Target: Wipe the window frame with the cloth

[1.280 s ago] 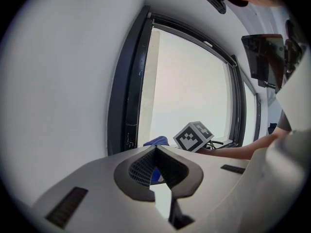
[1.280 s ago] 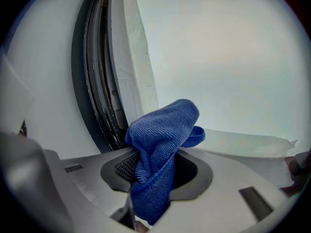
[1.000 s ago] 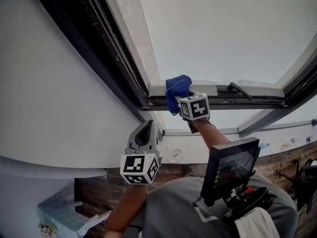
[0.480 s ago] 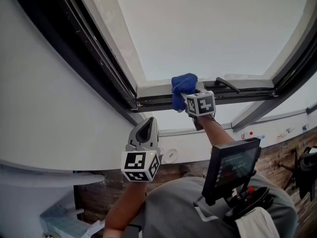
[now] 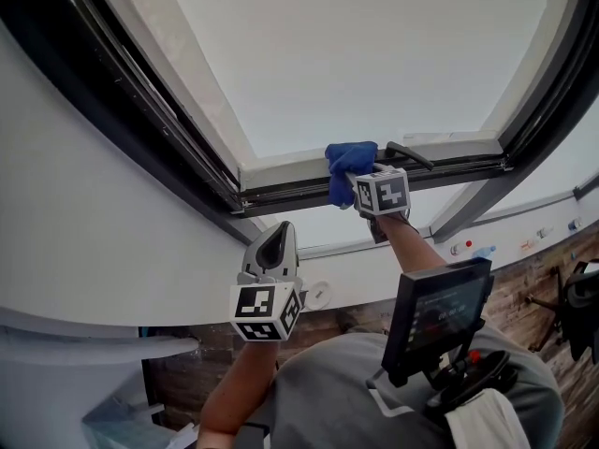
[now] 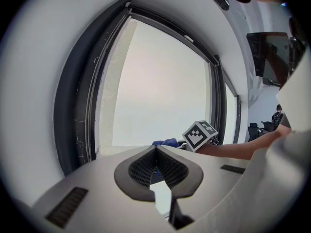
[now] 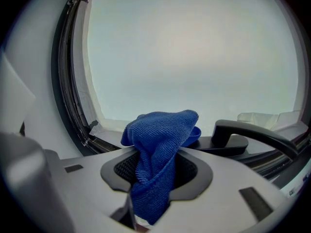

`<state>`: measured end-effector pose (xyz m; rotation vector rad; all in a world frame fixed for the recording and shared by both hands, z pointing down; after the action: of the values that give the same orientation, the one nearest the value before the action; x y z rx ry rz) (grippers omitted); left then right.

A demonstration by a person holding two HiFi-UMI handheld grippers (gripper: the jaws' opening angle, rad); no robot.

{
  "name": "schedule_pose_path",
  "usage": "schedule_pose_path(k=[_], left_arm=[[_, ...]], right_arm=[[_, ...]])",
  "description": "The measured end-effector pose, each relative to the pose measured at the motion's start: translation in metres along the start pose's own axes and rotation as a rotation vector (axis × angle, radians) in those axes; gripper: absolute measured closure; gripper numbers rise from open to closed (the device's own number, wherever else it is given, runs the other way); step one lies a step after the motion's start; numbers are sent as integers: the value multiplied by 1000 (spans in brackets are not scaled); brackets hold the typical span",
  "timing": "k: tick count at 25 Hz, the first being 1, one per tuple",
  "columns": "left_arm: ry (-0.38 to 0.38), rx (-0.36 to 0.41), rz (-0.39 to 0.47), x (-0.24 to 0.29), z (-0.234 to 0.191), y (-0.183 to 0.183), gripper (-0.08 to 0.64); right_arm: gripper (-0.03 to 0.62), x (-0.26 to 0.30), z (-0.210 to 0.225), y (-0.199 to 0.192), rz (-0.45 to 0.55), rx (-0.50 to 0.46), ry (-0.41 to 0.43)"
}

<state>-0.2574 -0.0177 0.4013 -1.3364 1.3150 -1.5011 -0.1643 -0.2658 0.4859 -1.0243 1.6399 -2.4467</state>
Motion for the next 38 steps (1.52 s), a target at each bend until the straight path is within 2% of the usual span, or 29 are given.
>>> schedule_pose_path(k=[8,13,17,20,23,27,30,33,38], left_arm=[[-3,-1,1,14,19,3,552],[-1,-5,0,23,28,4,552],[-23,-3,2,25,32,9,552],[-33,10,22,24,28,18,552],[-62,7,41,24,24,24,552],[-145,-22,77,26,29,28,551],[-199,-39,101,28,39,30,552],[-236,-30,104,31,49,29,552],[-239,-37,83,37,56,22,551]], right_arm=[[431,-3,8,-2,-4,-5,31],[431,-8,12,-3,9,-50,4],[431,-19,2,3,43,-10,70],[431,-40,-9,17,93,-21,77],[431,-68,-15,27,142,-11,53],[431,-104,-16,34,181,-32,-7],[431,-122,-15,32,182,-59,-70],[431,-134,-10,25,191,-31,-109],[431,-152,8,25,219,0,-141]])
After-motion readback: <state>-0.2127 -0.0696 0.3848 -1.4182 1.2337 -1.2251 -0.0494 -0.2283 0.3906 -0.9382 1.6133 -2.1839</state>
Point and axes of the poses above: the fingertips, and each gripper's own axes: x forward along the fingers, z to its right, y out of its top, the point moved 7 cm from there along -x, backward along the fingers, and after that the axes turned 7 degrees about y, right-handed, at the moved point
